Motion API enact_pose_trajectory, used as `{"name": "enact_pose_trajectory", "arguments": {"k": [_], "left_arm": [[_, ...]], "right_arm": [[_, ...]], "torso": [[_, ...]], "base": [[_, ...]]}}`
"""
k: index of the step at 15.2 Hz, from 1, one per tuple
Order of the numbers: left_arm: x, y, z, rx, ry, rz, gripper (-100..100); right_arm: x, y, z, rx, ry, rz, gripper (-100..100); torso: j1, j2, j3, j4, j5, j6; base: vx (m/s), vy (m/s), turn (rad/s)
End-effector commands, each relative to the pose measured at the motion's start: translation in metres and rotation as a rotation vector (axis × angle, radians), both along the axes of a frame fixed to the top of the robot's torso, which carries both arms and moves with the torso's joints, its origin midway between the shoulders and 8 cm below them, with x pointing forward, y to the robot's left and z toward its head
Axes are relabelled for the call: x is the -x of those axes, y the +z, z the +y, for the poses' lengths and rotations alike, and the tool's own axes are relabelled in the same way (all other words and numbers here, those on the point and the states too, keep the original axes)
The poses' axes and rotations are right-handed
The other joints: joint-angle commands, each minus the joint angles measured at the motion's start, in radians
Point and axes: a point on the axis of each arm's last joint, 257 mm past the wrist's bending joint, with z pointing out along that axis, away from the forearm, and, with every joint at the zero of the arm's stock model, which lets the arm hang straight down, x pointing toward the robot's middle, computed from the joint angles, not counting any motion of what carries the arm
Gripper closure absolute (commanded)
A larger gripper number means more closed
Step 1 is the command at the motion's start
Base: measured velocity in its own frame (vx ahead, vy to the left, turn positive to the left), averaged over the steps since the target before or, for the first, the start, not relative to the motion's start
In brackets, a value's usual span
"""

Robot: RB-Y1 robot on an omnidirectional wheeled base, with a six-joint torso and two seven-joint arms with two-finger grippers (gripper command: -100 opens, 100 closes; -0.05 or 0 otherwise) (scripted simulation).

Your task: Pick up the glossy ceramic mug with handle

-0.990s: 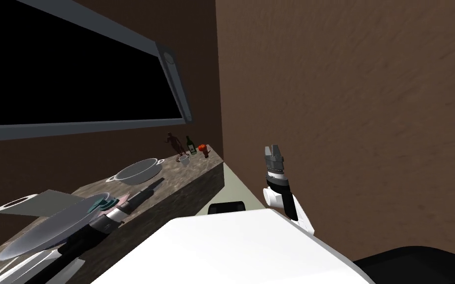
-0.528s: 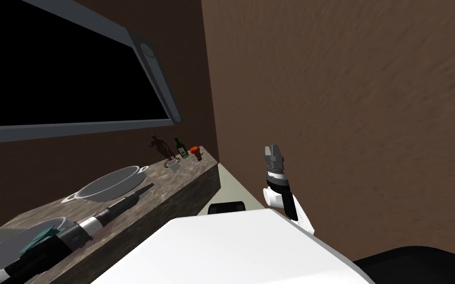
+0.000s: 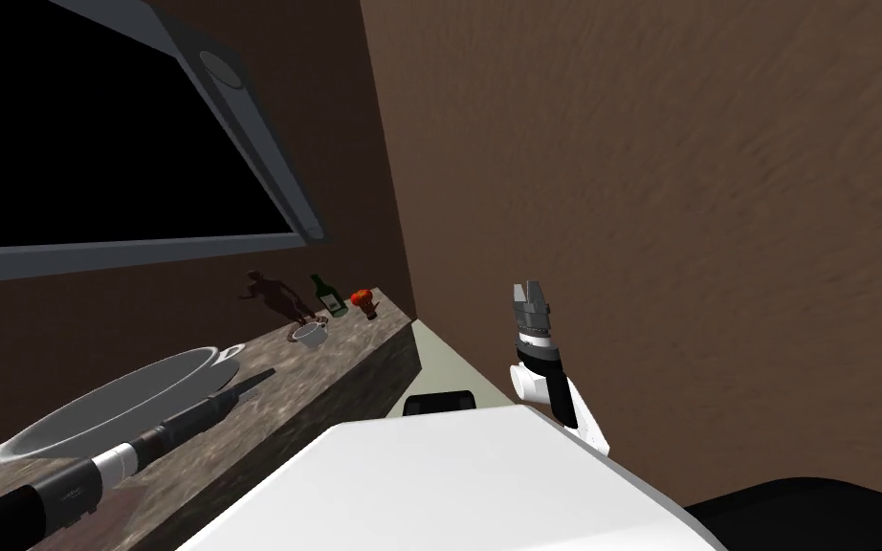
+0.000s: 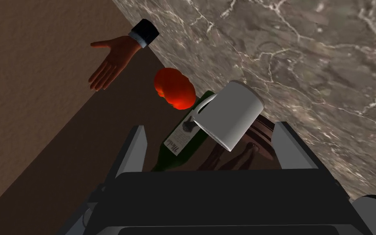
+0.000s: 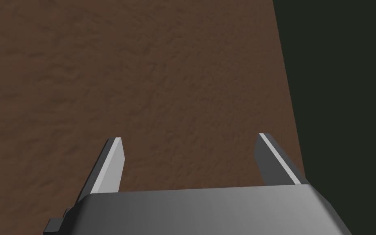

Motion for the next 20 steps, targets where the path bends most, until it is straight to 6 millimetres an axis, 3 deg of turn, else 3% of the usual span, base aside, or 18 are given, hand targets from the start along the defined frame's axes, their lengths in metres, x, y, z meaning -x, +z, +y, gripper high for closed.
{"name": "enact_pose_trajectory", "arguments": {"k": [1, 6, 7, 11, 12, 14, 15, 20], "left_arm": [[0.014, -0.001, 0.019, -0.014, 0.018, 0.069, -100], [0.036, -0.005, 0.050, -0.035, 0.073, 0.142, -100], [0.048, -0.005, 0.064, -0.046, 0.092, 0.198, -100], [0.069, -0.005, 0.087, -0.060, 0.140, 0.263, -100], [0.082, -0.005, 0.098, -0.065, 0.160, 0.317, -100], [0.087, -0.005, 0.103, -0.069, 0.177, 0.322, -100], [0.103, -0.005, 0.115, -0.074, 0.205, 0.378, -100], [0.147, -0.005, 0.142, -0.084, 0.290, 0.494, -100]], "right_arm": [[0.000, 0.000, 0.000, 0.000, 0.000, 0.000, 0], [0.000, 0.000, 0.000, 0.000, 0.000, 0.000, 0], [0.000, 0.000, 0.000, 0.000, 0.000, 0.000, 0], [0.000, 0.000, 0.000, 0.000, 0.000, 0.000, 0], [0.000, 0.000, 0.000, 0.000, 0.000, 0.000, 0], [0.000, 0.000, 0.000, 0.000, 0.000, 0.000, 0], [0.000, 0.000, 0.000, 0.000, 0.000, 0.000, 0], [0.000, 0.000, 0.000, 0.000, 0.000, 0.000, 0]], "torso": [[0.000, 0.000, 0.000, 0.000, 0.000, 0.000], [0.001, -0.001, -0.001, 0.000, 0.000, 0.001], [0.001, -0.001, 0.000, 0.000, 0.000, 0.000], [0.002, -0.003, -0.002, -0.001, 0.000, 0.001], [0.002, -0.002, -0.001, 0.000, 0.001, 0.000], [0.002, -0.003, -0.002, -0.001, 0.000, 0.001], [0.002, -0.002, -0.001, 0.000, 0.001, 0.000], [0.003, -0.004, -0.002, -0.001, 0.001, 0.001]], "base": [[0.051, -0.024, -0.198], [0.053, -0.009, -0.180], [0.063, 0.003, -0.219], [0.076, 0.014, -0.216], [0.077, 0.016, -0.203], [0.066, 0.021, -0.147], [0.066, 0.014, -0.209], [0.083, 0.034, -0.229]]}}
